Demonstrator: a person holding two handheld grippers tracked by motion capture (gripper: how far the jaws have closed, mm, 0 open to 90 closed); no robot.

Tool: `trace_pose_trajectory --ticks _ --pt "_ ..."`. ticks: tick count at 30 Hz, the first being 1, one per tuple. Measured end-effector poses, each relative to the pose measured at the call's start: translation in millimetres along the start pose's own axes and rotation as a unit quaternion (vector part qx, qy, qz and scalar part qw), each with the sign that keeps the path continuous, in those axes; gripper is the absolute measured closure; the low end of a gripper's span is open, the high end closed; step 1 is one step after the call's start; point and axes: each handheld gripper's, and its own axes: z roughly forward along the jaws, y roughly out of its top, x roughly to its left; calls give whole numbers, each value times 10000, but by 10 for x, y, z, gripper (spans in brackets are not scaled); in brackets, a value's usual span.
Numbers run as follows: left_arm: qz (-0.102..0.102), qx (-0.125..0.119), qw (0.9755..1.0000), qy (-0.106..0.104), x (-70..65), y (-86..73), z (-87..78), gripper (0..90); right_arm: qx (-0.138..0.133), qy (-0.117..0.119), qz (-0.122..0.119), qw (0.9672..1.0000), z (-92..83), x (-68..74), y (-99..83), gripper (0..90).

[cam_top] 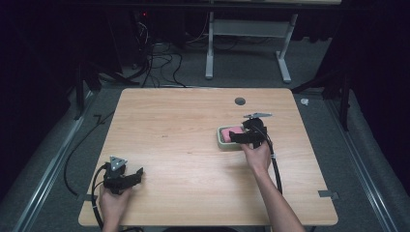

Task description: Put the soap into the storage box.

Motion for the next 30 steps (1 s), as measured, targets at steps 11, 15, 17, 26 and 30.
trace_pose_trajectory --ticks 11,15,17,26,30 --pt "-1 0 10000 1 0 0 0 247 -115 -16 33 9999 -94 -50 -31 128" --pt "0 0 10000 1 0 0 0 247 -147 -9 23 9999 -110 -59 -40 130" --pt "1 0 10000 1 0 0 0 247 -150 -6 20 9999 -125 -65 -48 130" --pt "1 1 10000 1 0 0 0 247 -246 -13 49 9997 -208 -116 -82 131" --pt "-1 0 10000 2 -1 0 0 247 -261 -8 45 9997 -225 -124 -98 131"
